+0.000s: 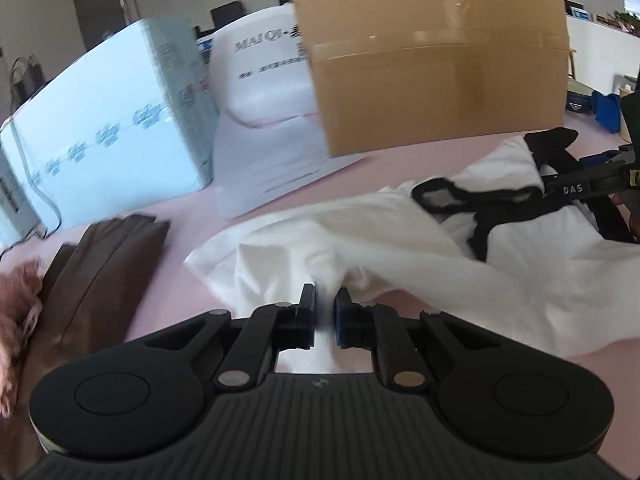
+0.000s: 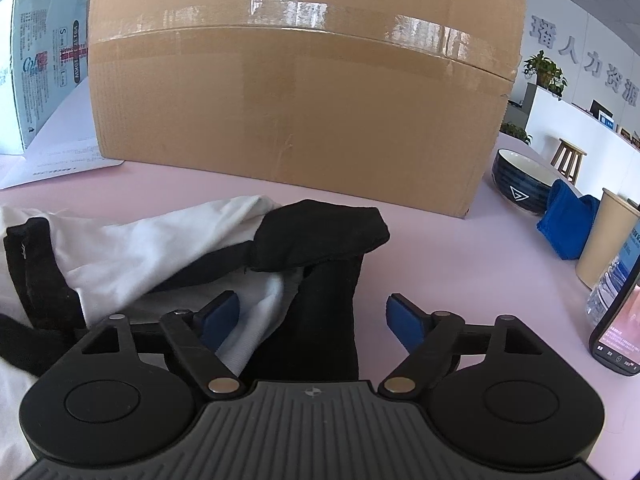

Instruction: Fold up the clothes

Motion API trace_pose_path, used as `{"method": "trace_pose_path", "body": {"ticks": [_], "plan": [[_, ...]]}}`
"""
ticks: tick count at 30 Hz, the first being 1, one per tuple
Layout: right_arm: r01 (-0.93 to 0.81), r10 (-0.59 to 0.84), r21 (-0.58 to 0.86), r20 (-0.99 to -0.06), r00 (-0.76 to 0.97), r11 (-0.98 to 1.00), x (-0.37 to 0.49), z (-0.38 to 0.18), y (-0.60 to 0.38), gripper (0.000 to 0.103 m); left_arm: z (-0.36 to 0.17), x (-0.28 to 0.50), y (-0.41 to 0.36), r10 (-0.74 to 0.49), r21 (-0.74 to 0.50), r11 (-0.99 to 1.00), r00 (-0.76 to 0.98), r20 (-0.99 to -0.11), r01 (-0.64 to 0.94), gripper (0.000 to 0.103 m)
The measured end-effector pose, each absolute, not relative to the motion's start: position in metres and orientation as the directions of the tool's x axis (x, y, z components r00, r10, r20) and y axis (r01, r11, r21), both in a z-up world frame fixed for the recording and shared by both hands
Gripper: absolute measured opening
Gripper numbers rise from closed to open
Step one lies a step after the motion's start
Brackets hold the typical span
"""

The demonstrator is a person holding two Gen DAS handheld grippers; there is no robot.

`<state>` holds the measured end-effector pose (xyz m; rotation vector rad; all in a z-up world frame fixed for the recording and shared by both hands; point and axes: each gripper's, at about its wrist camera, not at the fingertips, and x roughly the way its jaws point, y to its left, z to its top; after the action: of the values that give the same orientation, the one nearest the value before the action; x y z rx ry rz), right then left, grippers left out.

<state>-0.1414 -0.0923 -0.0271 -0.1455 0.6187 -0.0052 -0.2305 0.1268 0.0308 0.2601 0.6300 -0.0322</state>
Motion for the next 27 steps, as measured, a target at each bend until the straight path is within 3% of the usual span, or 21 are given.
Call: {"method": "trace_pose_path", "body": {"ticks": [3, 9, 11, 12, 13, 14, 16, 20, 22, 25, 27], "plan": [[-0.037, -0.049, -0.136, -0.578, 0.815, 0.99, -0.141, -0.028, -0.093, 0.081, 0.028, -0.25, 0.14, 0.163, 0.336, 0.941, 0.825, -0.542, 0.034, 0.003], [-0.03, -0.057, -0.141, -0.578, 0.814, 0.99, -0.141, -0.028, -0.093, 0.084, 0.021, -0.25, 0.164, 0.176, 0.304, 0.953, 0.792, -0.584, 0.013, 0.01], [-0.027, -0.059, -0.14, -0.577, 0.814, 0.99, -0.141, -0.028, -0.093, 0.086, 0.029, -0.242, 0.155, 0.159, 0.305, 0.952, 0.816, -0.556, 0.023, 0.028], [-0.026, -0.06, -0.139, -0.577, 0.814, 0.99, -0.141, -0.028, -0.094, 0.086, 0.034, -0.238, 0.151, 0.15, 0.306, 0.952, 0.828, -0.541, 0.028, 0.05], [-0.025, -0.061, -0.14, -0.577, 0.814, 0.99, -0.141, -0.028, -0.094, 0.086, 0.04, -0.234, 0.147, 0.138, 0.304, 0.952, 0.846, -0.515, 0.029, 0.064], [-0.024, -0.062, -0.14, -0.577, 0.814, 0.99, -0.141, -0.028, -0.094, 0.086, 0.049, -0.229, 0.144, 0.124, 0.294, 0.955, 0.873, -0.472, 0.023, 0.086], [-0.024, -0.064, -0.145, -0.577, 0.814, 0.989, -0.141, -0.029, -0.093, 0.087, 0.059, -0.22, 0.14, 0.083, 0.259, 0.965, 0.903, -0.422, 0.032, 0.086], [-0.026, -0.064, -0.146, -0.577, 0.814, 0.989, -0.141, -0.029, -0.093, 0.087, 0.078, -0.187, 0.135, -0.028, 0.112, 0.99, 0.895, -0.444, 0.087, 0.086], [-0.027, -0.061, -0.143, -0.578, 0.814, 0.989, -0.14, -0.029, -0.094, 0.087, 0.076, -0.169, 0.134, -0.011, 0.097, 0.993, 0.887, -0.461, 0.063, 0.086], [-0.029, -0.059, -0.141, -0.579, 0.813, 0.99, -0.139, -0.029, -0.094, 0.087, 0.063, -0.145, 0.15, 0.115, 0.072, 0.993, 0.859, -0.498, -0.091, 0.086], [-0.031, -0.058, -0.142, -0.58, 0.813, 0.989, -0.139, -0.029, -0.094, 0.087, 0.053, -0.142, 0.171, 0.07, -0.03, 0.994, 0.836, -0.545, -0.103, 0.086]]}}
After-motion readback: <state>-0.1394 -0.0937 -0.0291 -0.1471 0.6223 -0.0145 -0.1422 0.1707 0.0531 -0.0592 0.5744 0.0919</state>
